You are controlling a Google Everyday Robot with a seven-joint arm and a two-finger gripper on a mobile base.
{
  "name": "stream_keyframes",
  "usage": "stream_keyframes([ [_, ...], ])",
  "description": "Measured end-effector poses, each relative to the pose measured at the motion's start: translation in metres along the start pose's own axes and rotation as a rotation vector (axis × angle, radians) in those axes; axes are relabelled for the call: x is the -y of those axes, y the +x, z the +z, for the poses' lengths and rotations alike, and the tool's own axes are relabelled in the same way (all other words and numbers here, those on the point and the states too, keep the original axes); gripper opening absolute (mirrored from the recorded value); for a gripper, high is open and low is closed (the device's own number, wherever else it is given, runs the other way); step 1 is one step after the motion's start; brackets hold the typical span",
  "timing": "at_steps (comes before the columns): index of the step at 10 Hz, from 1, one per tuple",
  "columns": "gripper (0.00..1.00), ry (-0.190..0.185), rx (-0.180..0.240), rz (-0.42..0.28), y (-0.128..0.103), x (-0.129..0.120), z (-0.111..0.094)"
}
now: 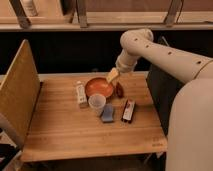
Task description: Place the ceramic cup in the ceramic bowl
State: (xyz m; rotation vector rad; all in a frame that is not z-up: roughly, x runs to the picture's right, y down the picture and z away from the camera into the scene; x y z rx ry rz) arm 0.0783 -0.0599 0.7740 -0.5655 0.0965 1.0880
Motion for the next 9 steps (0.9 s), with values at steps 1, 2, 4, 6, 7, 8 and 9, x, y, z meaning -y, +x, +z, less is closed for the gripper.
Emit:
stream_keyframes([
  [1, 0.78, 0.0, 0.0, 0.0, 0.0, 0.0, 0.0],
  [2, 0.78, 0.0, 0.0, 0.0, 0.0, 0.0, 0.0],
  [4, 0.78, 0.0, 0.0, 0.0, 0.0, 0.0, 0.0],
  [6, 0.78, 0.0, 0.0, -0.001, 0.0, 0.0, 0.0],
  [7, 0.78, 0.004, 0.002, -0.004, 0.0, 0.0, -0.001],
  [8, 0.78, 0.011, 0.005, -0.015, 0.001, -0.002, 0.0],
  [9, 0.78, 0.028, 0.012, -0.051, 0.002, -0.01, 0.003],
])
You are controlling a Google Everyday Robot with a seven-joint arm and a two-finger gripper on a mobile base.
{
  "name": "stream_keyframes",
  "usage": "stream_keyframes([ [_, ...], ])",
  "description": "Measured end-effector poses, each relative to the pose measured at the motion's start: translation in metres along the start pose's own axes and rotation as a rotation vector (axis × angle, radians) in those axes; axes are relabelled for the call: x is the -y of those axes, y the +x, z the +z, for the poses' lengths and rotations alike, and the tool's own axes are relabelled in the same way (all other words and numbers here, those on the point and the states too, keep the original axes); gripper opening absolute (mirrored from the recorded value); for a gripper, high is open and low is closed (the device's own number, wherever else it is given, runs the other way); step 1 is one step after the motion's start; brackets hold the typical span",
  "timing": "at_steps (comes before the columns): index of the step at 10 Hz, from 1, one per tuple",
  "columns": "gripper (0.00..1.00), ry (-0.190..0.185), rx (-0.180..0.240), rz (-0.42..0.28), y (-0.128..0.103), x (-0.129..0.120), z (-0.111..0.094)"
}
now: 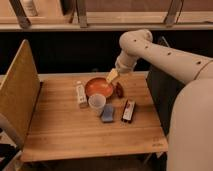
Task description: Place the ceramic cup in the ceramic bowl
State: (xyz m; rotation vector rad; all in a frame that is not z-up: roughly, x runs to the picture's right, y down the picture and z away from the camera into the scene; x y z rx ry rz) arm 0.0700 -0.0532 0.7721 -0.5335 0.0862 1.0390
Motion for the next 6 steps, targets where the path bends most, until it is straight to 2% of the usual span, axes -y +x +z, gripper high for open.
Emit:
stream_keyframes([
  [3, 0.78, 0.012, 0.001, -0.105, 0.002, -0.035, 0.022],
  [6, 0.78, 0.014, -0.027, -0.131, 0.009, -0.05, 0.046],
])
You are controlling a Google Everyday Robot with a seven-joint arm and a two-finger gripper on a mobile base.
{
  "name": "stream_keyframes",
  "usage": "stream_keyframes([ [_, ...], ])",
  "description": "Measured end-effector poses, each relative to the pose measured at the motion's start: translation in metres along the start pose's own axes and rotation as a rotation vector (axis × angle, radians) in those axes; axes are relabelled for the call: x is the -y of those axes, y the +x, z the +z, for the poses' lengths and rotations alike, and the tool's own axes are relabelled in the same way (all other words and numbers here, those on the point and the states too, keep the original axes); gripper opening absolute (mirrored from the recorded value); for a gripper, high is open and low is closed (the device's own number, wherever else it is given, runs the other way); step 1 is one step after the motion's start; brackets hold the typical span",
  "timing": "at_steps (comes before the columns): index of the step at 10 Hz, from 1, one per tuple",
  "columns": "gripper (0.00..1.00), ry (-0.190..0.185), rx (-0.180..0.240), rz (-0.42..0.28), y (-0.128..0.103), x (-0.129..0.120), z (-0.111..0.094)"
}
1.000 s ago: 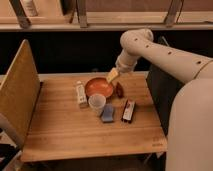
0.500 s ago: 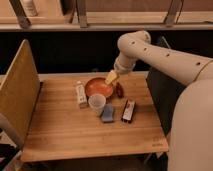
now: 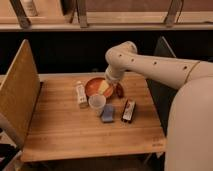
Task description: Place the ceramic cup in the ceramic bowl
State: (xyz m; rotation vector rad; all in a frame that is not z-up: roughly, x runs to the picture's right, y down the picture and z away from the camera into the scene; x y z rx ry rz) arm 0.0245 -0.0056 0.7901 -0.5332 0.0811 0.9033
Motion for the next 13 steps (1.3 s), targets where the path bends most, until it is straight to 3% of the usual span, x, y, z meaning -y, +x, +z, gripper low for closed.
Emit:
stream_keyframes([
  [3, 0.78, -0.034, -0.028, 0.006, -0.006, -0.014, 0.025],
  [9, 0.78, -0.075, -0.145, 0.013, -0.002, -0.021, 0.07],
  [13, 0.78, -0.077, -0.156, 0.018, -0.001, -0.02, 0.072],
])
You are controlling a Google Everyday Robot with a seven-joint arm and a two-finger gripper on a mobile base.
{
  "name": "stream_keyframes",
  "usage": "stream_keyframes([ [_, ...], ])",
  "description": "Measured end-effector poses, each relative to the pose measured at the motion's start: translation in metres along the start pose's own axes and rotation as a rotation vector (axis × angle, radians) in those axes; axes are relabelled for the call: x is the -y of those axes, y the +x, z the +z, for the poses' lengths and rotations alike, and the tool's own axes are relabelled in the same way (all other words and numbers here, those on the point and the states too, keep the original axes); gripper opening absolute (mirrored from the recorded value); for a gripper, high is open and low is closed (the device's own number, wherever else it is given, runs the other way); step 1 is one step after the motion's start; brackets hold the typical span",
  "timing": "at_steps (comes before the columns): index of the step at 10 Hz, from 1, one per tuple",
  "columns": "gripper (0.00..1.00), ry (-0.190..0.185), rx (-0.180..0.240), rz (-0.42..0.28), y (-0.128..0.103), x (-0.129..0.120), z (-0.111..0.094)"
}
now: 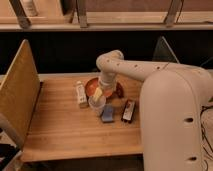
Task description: Place the ceramic cup in the ceramic bowl
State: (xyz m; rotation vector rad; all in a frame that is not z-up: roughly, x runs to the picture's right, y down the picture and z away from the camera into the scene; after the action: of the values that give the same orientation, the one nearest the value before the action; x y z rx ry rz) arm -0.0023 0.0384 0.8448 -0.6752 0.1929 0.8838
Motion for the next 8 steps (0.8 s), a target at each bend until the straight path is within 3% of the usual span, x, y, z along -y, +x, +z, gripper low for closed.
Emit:
stream_keyframes([
  [3, 0.78, 0.002, -0.015, 0.009, 0.005, 0.004, 0.004],
  [5, 0.78, -0.024, -0.045, 0.019, 0.01, 0.0, 0.018],
  [6, 0.74, -0.042, -0.063, 0.015, 0.011, -0.005, 0.025],
  [8, 0.58, -0.072, -0.077, 0.009, 0.009, -0.011, 0.034],
])
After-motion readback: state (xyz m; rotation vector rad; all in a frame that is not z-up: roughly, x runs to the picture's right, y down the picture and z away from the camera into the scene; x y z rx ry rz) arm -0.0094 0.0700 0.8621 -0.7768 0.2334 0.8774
